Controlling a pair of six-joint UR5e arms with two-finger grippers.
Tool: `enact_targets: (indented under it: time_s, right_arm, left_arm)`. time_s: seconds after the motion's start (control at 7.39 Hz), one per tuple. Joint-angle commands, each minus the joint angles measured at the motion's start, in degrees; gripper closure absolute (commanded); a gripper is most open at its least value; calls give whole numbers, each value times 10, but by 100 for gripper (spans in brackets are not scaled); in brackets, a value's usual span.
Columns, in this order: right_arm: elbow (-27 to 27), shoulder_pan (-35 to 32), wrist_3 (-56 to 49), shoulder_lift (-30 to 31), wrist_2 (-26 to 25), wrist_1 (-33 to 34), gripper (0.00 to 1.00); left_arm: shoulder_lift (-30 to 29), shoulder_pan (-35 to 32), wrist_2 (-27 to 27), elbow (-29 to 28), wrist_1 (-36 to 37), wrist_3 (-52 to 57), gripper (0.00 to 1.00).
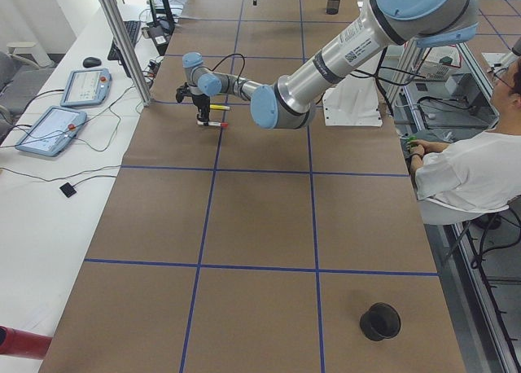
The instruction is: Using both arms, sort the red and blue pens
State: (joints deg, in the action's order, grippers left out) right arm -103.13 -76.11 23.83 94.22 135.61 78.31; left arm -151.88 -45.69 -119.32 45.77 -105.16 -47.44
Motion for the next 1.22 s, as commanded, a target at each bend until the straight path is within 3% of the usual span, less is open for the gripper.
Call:
enact_targets:
  time_s: [0.0, 0.41, 0.68, 1.08]
  right_arm:
    - [0, 0, 1, 0, 0, 0, 0]
    - [0, 0, -1, 0, -1, -1, 0]
    - [0, 0, -1, -3, -3, -1, 0]
    - [0, 0, 1, -5, -4, -1, 0]
  left_arm:
    - [26, -2, -3, 71, 5, -34, 100]
    - [213, -7, -3, 348, 3, -111, 100]
    - [373, -38, -4, 519, 2, -107, 100]
    - [589, -100, 1, 670, -25, -104, 100]
